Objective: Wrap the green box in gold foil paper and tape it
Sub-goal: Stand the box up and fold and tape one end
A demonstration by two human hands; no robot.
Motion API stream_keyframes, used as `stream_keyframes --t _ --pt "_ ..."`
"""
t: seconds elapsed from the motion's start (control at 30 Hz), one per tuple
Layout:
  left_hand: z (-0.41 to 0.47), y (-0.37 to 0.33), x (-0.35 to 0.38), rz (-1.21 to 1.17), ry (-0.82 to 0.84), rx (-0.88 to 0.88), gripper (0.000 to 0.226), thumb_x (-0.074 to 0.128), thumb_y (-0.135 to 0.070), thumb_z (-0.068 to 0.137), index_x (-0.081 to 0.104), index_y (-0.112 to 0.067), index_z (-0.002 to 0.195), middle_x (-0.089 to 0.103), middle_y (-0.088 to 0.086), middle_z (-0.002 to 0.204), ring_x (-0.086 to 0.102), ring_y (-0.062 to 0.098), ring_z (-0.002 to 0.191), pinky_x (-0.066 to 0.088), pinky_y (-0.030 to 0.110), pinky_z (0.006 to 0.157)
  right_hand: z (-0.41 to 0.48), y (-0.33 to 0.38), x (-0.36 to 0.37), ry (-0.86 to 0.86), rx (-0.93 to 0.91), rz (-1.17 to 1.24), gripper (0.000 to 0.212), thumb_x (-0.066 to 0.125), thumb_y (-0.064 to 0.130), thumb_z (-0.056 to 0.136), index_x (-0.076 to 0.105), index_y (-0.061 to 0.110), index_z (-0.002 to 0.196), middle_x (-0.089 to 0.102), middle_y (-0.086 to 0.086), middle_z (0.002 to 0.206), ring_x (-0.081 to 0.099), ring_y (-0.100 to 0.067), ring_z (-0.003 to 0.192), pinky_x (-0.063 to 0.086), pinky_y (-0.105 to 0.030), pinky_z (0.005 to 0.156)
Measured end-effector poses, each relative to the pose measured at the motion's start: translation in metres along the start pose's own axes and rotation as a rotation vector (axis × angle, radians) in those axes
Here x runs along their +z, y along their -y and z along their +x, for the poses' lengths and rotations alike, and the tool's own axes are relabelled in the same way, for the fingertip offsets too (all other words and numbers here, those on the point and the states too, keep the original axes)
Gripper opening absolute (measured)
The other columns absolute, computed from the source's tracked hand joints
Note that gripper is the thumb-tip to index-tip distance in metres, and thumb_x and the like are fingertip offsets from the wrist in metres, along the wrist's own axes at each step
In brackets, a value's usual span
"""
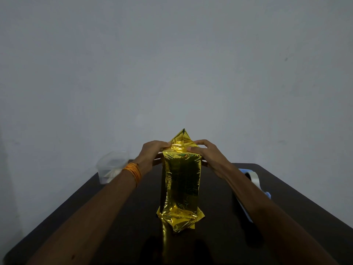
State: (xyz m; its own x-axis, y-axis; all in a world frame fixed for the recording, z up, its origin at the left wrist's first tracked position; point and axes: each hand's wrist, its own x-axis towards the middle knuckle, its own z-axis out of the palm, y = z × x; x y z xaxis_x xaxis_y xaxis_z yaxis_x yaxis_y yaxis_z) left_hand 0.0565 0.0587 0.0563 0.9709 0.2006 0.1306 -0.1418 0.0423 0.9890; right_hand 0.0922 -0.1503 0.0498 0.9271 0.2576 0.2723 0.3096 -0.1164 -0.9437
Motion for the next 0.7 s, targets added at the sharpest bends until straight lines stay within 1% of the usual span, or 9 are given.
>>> stream_keyframes --t 0.1,0.17,0.23,0.3,0.33,0.4,0.5,0.6,0.7 --pt "0.000 0.009 -0.002 0.037 0.043 0.068 0.034 0.069 -0.032 0.088 0.071 -0.003 0.107 0.069 0.005 0.093 0.064 0.018 0.087 0.051 0.027 0.069 -0.001 0.001 -0.001 -0.003 0.001 -0.024 0.062 0.084 0.050 0.061 0.062 0.027 0.114 0.067 -0.010 0.119 0.065 -0.027 0.111 0.053 -0.045 0.095" --pt "0.000 0.013 -0.001 0.032 0.024 0.088 0.029 0.066 -0.032 0.089 0.072 -0.006 0.100 0.069 0.005 0.091 0.063 0.018 0.086 0.050 0.028 0.071 -0.004 0.007 0.001 -0.053 -0.040 -0.080 0.053 0.082 0.042 0.074 0.060 0.023 0.118 0.067 -0.009 0.116 0.065 -0.024 0.107 0.054 -0.033 0.083" --pt "0.000 0.015 0.001 0.013 -0.006 0.092 0.027 0.066 -0.031 0.089 0.072 -0.006 0.096 0.070 0.005 0.087 0.064 0.019 0.083 0.051 0.028 0.071 -0.011 0.012 0.005 -0.241 -0.195 -0.189 0.042 0.076 0.037 0.084 0.060 0.018 0.118 0.065 -0.004 0.112 0.063 -0.017 0.101 0.049 -0.024 0.074" --pt "0.002 0.018 0.004 0.027 -0.062 0.116 0.027 0.068 -0.032 0.088 0.074 -0.006 0.091 0.071 0.006 0.086 0.066 0.020 0.081 0.053 0.030 0.070 -0.025 0.018 0.011 -0.455 -0.388 -0.261 0.026 0.071 0.035 0.089 0.064 0.018 0.107 0.066 0.001 0.104 0.061 -0.011 0.092 0.048 -0.024 0.073" --pt "0.003 0.020 0.005 0.033 -0.100 0.135 0.026 0.069 -0.033 0.087 0.074 -0.007 0.086 0.072 0.007 0.084 0.067 0.022 0.081 0.054 0.032 0.070 -0.033 0.022 0.015 -0.485 -0.456 -0.289 0.019 0.069 0.034 0.089 0.067 0.020 0.102 0.066 0.003 0.099 0.061 -0.008 0.088 0.049 -0.026 0.072" --pt "0.001 0.020 0.009 0.091 -0.182 0.185 0.031 0.068 -0.036 0.085 0.073 -0.007 0.077 0.073 0.010 0.081 0.069 0.028 0.080 0.058 0.039 0.073 -0.047 0.029 0.029 -0.420 -0.514 -0.401 0.014 0.068 0.034 0.088 0.069 0.023 0.096 0.066 0.006 0.093 0.060 -0.005 0.081 0.051 -0.028 0.070" --pt "-0.008 0.019 0.015 0.204 -0.283 0.243 0.033 0.065 -0.040 0.085 0.070 -0.008 0.079 0.070 0.009 0.076 0.069 0.028 0.078 0.059 0.048 0.077 -0.059 0.028 0.051 -0.294 -0.439 -0.541 0.028 0.072 0.041 0.083 0.068 0.022 0.104 0.059 0.005 0.101 0.062 -0.008 0.086 0.055 -0.031 0.074" --pt "-0.018 0.017 0.015 0.253 -0.330 0.248 0.031 0.065 -0.043 0.085 0.067 -0.011 0.084 0.069 0.005 0.082 0.068 0.023 0.079 0.059 0.045 0.075 -0.059 0.024 0.057 -0.298 -0.381 -0.637 0.042 0.075 0.047 0.079 0.063 0.020 0.110 0.049 0.004 0.107 0.056 -0.011 0.097 0.048 -0.027 0.076" --pt "-0.027 0.012 0.007 0.223 -0.240 0.226 0.032 0.068 -0.042 0.085 0.064 -0.011 0.081 0.068 0.006 0.084 0.068 0.022 0.081 0.057 0.036 0.066 -0.055 0.022 0.054 -0.303 -0.367 -0.647 0.055 0.079 0.052 0.072 0.058 0.019 0.110 0.047 0.002 0.110 0.053 -0.015 0.100 0.046 -0.027 0.074"
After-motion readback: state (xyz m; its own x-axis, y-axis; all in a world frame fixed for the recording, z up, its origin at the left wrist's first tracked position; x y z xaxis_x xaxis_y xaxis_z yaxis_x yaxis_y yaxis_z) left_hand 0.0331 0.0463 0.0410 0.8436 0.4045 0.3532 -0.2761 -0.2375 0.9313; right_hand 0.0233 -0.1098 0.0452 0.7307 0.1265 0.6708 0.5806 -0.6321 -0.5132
